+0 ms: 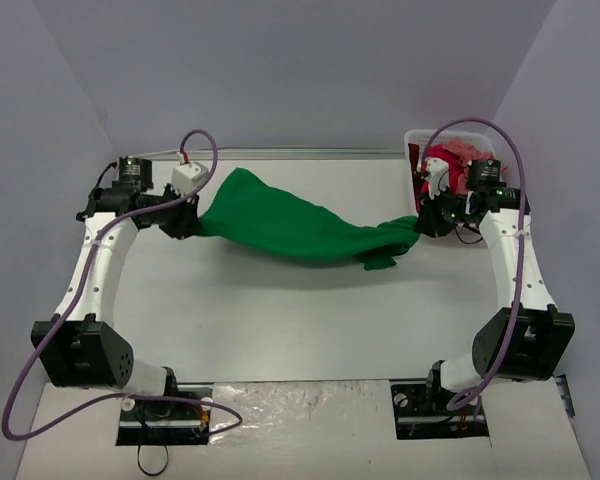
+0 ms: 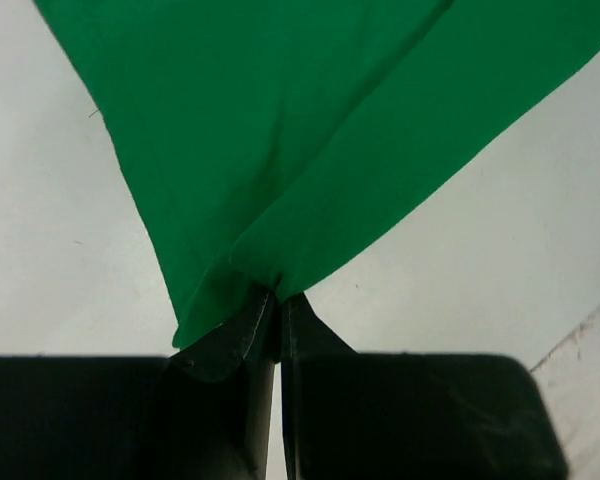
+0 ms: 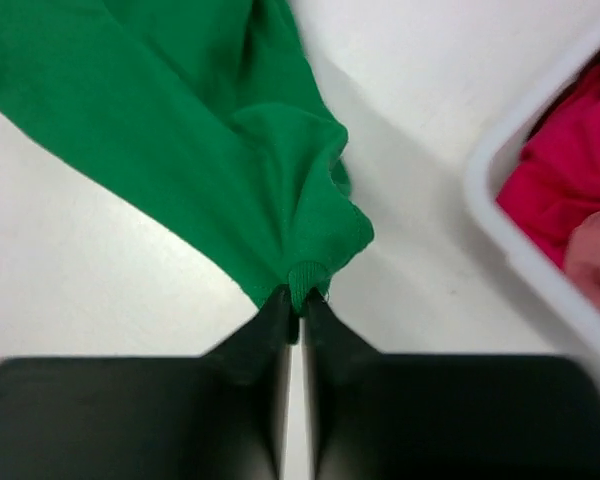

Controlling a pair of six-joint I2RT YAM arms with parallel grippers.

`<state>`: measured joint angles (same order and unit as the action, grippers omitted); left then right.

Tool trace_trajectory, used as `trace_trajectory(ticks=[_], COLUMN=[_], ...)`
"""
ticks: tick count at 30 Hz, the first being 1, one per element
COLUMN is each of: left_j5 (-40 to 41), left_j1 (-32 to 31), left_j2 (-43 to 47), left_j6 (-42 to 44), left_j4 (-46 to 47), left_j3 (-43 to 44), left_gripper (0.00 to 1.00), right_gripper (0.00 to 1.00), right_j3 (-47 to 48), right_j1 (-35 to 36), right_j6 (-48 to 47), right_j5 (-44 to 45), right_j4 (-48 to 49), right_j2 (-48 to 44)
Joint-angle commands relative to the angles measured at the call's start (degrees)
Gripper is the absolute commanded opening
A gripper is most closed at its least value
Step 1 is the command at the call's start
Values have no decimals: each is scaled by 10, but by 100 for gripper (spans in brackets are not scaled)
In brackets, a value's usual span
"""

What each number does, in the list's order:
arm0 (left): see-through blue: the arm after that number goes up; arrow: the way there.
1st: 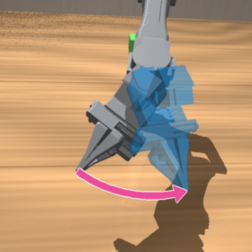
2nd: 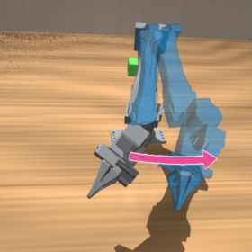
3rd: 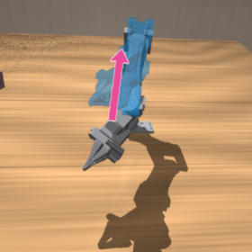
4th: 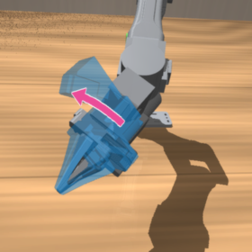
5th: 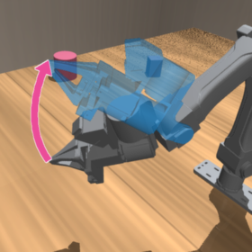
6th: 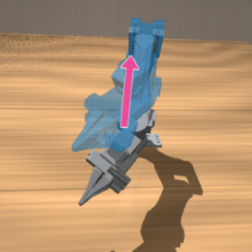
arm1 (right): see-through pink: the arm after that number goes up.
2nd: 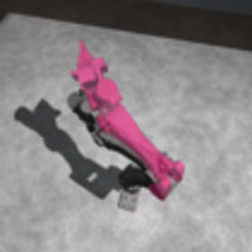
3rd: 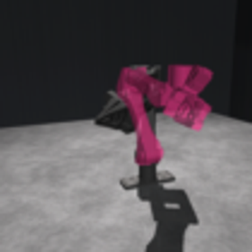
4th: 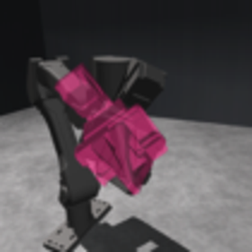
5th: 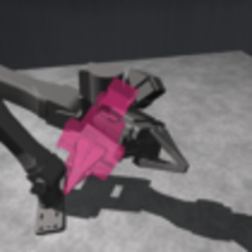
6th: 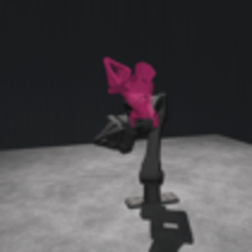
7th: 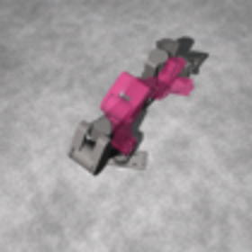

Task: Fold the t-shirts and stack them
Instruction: Flatten out the tshirt

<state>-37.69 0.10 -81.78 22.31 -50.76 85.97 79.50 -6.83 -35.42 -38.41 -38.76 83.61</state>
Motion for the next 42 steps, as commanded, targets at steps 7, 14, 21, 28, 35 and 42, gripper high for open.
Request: trace_trajectory(ticks=[7,14,21,28,35,42], left_j5=[-43,-40,-44,-31,-20,-21], left_j1=[-51,-72,-64,-57,-55,-55], left_j2=[64,61,59,70,83,83], left_j6=[116,96,69,54,42,35], left_j4=[-71,-42,-14,-5,4,11], left_j3=[-178,-209,-223,-230,-235,-236], left_gripper=[2,2,2,2,2,2], right_gripper=[64,66,60,54,53,53], right_j3=[-36,50,122,188,167,102], right_j1=[-4,23,176,234,215,176], right_j6=[-122,-105,-95,-85,-108,-128], right_j5=[-14,-52,-61,-34,-11,8], right_j4=[-119,-120,-128,-127,-120,-112], right_j2=[-18,65,209,338,323,280])
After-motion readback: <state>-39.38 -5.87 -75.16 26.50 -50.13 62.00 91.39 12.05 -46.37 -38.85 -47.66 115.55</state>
